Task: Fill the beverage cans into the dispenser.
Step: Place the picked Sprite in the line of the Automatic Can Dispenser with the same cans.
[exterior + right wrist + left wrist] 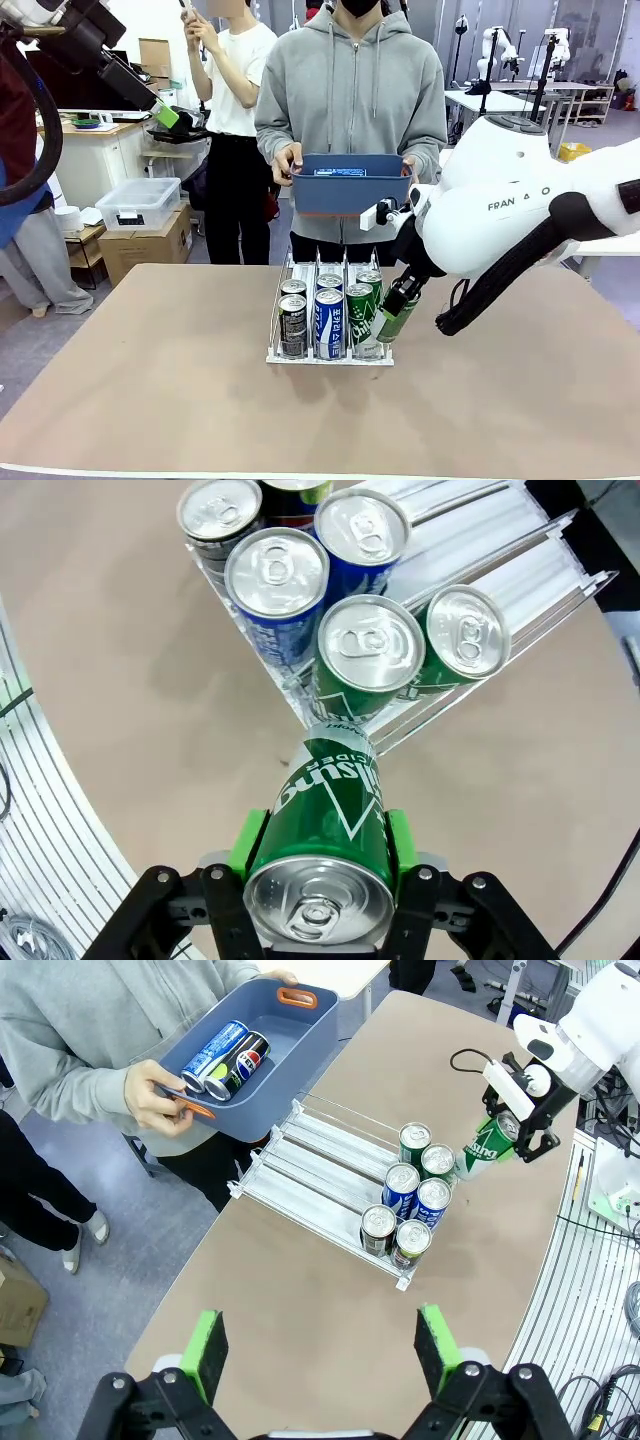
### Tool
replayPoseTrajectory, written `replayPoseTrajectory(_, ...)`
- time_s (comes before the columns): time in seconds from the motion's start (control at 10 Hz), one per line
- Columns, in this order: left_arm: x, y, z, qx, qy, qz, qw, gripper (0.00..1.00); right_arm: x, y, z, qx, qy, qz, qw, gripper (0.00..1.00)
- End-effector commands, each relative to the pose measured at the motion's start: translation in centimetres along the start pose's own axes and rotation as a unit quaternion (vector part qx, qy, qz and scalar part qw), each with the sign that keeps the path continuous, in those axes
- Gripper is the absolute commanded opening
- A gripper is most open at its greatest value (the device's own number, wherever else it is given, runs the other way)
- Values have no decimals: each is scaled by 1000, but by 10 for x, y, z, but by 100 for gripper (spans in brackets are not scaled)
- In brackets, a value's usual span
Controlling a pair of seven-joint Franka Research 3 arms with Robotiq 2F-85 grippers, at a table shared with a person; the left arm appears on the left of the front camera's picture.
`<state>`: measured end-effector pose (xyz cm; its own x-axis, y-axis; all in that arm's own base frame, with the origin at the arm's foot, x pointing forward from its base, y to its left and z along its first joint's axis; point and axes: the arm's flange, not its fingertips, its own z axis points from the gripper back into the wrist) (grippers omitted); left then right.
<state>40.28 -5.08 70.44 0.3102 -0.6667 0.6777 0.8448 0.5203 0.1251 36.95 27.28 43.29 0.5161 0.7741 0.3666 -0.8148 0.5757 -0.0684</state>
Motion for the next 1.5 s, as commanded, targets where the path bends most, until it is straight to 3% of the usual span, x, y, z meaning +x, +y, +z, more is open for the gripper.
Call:
replayPoseTrajectory(0.0, -1, 2, 0, 3, 1, 3, 1000, 100, 22, -11, -8, -29, -22, -13, 999, 58)
replayPoseTrajectory(0.8, -1, 2, 0, 3, 1, 3, 1000, 100, 37, 12, 4, 30, -22, 14, 999, 58)
replayPoseTrajectory(1.4, -1, 2, 0, 3, 1, 3, 1000, 100, 44, 0, -9, 11, -7, 13, 1000, 58)
